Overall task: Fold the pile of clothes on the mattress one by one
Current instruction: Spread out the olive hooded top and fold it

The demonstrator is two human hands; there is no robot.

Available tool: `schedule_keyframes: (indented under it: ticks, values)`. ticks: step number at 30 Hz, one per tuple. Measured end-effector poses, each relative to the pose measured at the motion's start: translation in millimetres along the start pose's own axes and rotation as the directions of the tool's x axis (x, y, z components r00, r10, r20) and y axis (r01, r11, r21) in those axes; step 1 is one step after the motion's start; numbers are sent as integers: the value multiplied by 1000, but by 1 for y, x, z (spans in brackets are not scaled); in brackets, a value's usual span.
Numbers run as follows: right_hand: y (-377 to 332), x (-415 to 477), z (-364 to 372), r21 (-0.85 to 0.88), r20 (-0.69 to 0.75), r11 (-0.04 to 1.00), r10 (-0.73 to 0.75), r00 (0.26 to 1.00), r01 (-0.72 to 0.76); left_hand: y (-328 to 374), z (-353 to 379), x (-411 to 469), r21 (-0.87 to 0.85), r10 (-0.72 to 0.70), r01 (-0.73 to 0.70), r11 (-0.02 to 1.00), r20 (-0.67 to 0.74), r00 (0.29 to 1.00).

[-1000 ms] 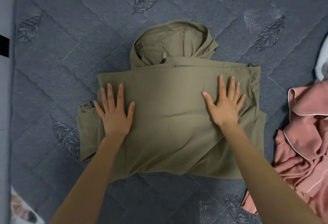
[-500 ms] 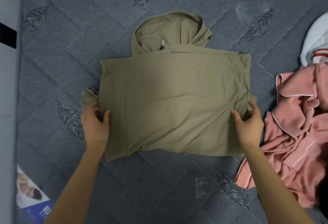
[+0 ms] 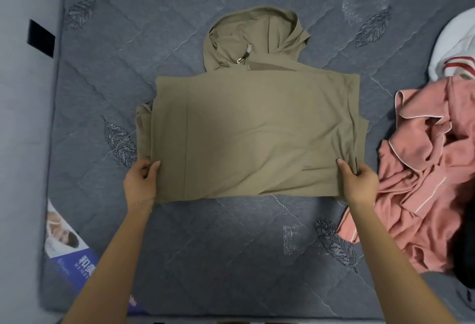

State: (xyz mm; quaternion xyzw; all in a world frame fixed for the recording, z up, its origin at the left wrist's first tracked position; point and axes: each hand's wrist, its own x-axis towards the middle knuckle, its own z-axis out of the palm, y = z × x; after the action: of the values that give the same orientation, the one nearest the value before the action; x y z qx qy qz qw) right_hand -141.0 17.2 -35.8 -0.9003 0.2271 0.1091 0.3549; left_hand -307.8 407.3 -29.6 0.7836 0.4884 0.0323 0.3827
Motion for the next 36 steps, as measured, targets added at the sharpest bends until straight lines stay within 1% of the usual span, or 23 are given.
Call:
schedule_keyframes:
  ticks: [2, 4, 6, 7, 8, 10, 11, 13, 15, 17, 20, 22, 25, 28, 31, 32, 34, 36]
  values:
    - [9, -5, -8, -10, -11, 1000, 27, 1000, -28, -13, -11, -4, 41, -20, 20, 999, -13, 1000]
    - [17, -9, -11, -49, -12, 998, 37, 999, -38, -24, -18, -10, 96, -40, 39, 995, 6, 999]
    - [15, -15, -9, -94, -24, 995, 16, 1000, -18, -25, -19, -13, 155, -22, 22, 988, -1, 1000]
    - [11, -16, -7, -112, -43, 994, -23, 999, 18, -21, -18, -13, 177, 9, -5, 984, -21, 1000]
    - [5, -16, -3, -139, -72, 987, -92, 993, 81, -15, -15, -12, 201, 67, -58, 978, -40, 997]
    - [-13, -12, 7, -232, -100, 940, -279, 955, 250, -1, -3, -6, 300, 241, -214, 930, -56, 969]
    - [-23, -8, 14, -261, -68, 905, -363, 929, 335, 7, 4, -1, 344, 322, -287, 894, -47, 946]
    - [-48, 1, 33, -264, 51, 852, -456, 889, 452, 29, 23, 11, 373, 406, -388, 843, 32, 913]
    - [-73, 15, 55, -251, 164, 825, -480, 862, 507, 53, 45, 26, 363, 450, -464, 808, 127, 884]
    - [-99, 33, 78, -226, 220, 811, -497, 839, 540, 74, 66, 47, 349, 489, -525, 777, 192, 851]
    - [-136, 64, 107, -149, 252, 836, -484, 838, 528, 100, 92, 86, 325, 504, -559, 763, 243, 829]
    - [-154, 84, 122, -101, 256, 860, -464, 848, 501, 110, 106, 109, 323, 488, -553, 768, 264, 832]
    - [-171, 109, 138, -89, 250, 880, -433, 866, 466, 119, 123, 136, 344, 454, -527, 777, 274, 848]
    - [-181, 126, 150, -125, 263, 905, -365, 893, 406, 125, 136, 154, 375, 406, -488, 788, 278, 871]
    - [-186, 133, 162, -229, 279, 886, -337, 899, 403, 131, 150, 162, 459, 374, -478, 749, 304, 876]
    - [-188, 134, 165, -236, 273, 885, -336, 901, 401, 134, 153, 163, 469, 370, -477, 744, 305, 877]
    - [-195, 137, 168, -152, 215, 913, -343, 915, 378, 140, 156, 167, 436, 378, -472, 766, 288, 880]
    - [-204, 141, 168, 9, 121, 945, -325, 938, 326, 149, 158, 170, 309, 393, -457, 834, 247, 886]
